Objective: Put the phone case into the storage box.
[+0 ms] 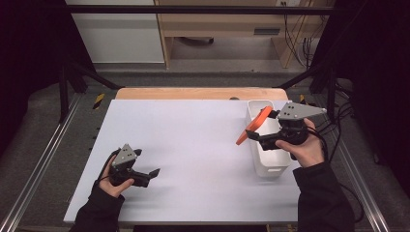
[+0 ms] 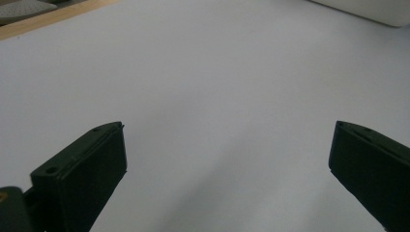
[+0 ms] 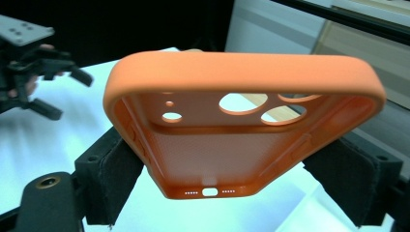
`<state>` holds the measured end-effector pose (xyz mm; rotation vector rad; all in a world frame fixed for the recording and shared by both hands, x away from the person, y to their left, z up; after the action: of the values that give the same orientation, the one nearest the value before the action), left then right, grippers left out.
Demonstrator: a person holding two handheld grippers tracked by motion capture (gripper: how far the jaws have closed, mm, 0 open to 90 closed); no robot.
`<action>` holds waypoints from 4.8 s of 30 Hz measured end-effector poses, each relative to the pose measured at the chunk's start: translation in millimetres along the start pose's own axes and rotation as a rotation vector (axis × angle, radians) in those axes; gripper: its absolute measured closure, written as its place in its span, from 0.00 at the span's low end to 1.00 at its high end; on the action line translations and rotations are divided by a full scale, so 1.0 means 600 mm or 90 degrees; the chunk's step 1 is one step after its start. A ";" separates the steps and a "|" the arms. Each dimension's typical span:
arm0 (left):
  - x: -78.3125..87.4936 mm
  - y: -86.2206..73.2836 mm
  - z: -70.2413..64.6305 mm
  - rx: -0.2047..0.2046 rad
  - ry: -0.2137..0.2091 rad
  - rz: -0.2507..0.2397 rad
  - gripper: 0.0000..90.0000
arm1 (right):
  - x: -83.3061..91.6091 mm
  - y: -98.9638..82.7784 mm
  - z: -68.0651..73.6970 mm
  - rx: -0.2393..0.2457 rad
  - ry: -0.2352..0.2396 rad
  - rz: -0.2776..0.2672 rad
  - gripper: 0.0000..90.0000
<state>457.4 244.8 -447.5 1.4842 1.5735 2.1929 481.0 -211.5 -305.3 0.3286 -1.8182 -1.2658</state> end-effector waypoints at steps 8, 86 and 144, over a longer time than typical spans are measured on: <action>0.001 -0.007 0.007 0.006 0.003 0.000 0.00 | -0.004 0.011 -0.021 -0.034 -0.055 0.008 0.17; -0.013 -0.014 0.012 -0.004 -0.008 0.016 0.00 | -0.151 0.002 -0.191 -0.289 -0.330 0.139 0.17; -0.023 -0.016 0.010 -0.018 -0.011 0.031 0.00 | -0.222 -0.042 -0.224 -0.338 -0.343 0.231 0.17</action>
<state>464.7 246.2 -463.7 1.5460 1.5097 2.2125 656.5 -222.3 -379.9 -0.6635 -1.7607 -1.5971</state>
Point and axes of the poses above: each handheld gripper's, and its own axes: x roughly backward along the jaws, y roughly out of its top, z roughly to its left, the point moved 1 cm from there along -x, roughly forward along the jaws, and after that the axes turned 8 degrees about z, right-handed, at the moved point
